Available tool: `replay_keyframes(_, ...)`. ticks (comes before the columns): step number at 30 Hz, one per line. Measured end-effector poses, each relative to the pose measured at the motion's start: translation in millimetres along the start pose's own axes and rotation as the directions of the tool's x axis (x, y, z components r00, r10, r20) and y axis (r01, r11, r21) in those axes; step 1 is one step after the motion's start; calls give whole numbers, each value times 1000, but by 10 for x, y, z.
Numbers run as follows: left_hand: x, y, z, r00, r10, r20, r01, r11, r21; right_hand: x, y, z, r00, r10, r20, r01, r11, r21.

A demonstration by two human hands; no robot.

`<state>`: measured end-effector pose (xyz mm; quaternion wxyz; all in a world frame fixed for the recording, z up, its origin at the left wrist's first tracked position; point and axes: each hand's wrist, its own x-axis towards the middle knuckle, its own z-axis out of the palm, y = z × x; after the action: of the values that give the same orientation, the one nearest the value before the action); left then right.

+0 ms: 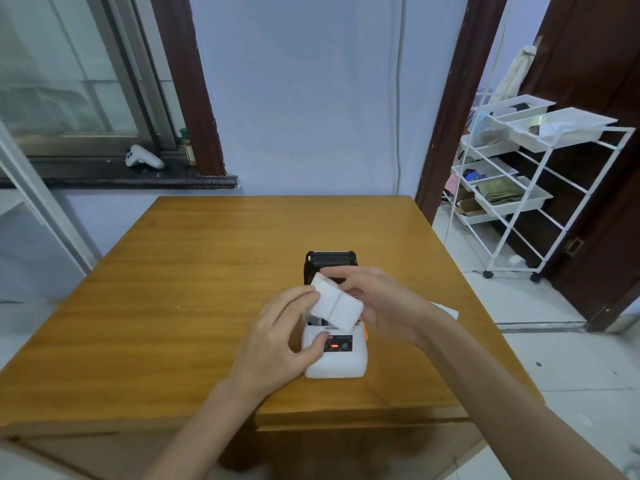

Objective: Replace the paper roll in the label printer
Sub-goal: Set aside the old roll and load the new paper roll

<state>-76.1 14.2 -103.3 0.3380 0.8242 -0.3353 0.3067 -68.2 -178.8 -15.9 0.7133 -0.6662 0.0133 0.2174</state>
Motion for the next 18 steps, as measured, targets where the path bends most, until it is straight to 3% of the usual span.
replay_keyframes(5, -15, -50, 12, 995, -37, -98, 33, 998, -47, -57, 12, 20, 992, -26, 122, 27, 1000, -7)
replay_keyframes(18, -32, -30, 3, 985, -29, -170, 9, 993, -118, -45, 11, 9, 988, -51, 146, 41, 996, 74)
